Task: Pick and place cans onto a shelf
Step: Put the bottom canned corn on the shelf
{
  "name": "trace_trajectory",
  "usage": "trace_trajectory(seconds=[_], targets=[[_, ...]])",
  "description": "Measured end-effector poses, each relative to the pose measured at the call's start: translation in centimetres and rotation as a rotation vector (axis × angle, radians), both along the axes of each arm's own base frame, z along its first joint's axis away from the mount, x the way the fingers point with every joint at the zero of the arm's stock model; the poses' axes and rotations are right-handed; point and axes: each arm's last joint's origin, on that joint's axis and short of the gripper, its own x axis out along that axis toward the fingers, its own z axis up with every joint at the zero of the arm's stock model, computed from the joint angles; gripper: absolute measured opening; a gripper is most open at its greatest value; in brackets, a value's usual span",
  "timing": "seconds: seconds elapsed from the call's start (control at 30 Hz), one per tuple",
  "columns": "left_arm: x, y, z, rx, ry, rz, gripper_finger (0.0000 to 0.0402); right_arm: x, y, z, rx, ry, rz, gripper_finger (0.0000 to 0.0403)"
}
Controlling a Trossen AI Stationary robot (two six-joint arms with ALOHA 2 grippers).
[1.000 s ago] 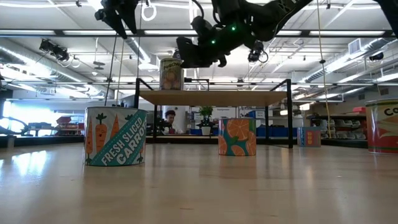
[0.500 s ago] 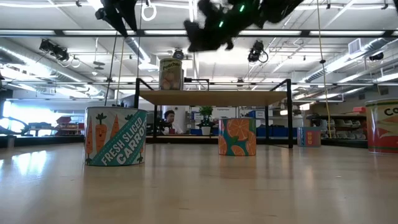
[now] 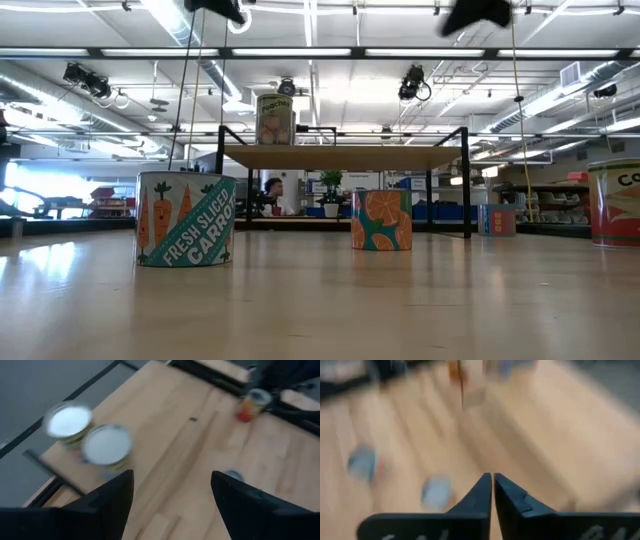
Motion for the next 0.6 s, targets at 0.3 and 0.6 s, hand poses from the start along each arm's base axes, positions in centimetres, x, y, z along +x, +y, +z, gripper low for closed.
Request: trace_trajectory(seconds=[0.3, 0.6], targets=[[1.2, -2.7, 0.6, 0.012, -0.085, -0.101, 0.0270, -6.0, 1.3, -2.3, 0.162, 0.503, -0.051, 0.0223], [1.6, -3.5, 0.6, 0.038, -0.086, -0.100, 0.0270, -5.8, -0.5, -9.7, 0.438, 0.715, -0.079, 0.0392]])
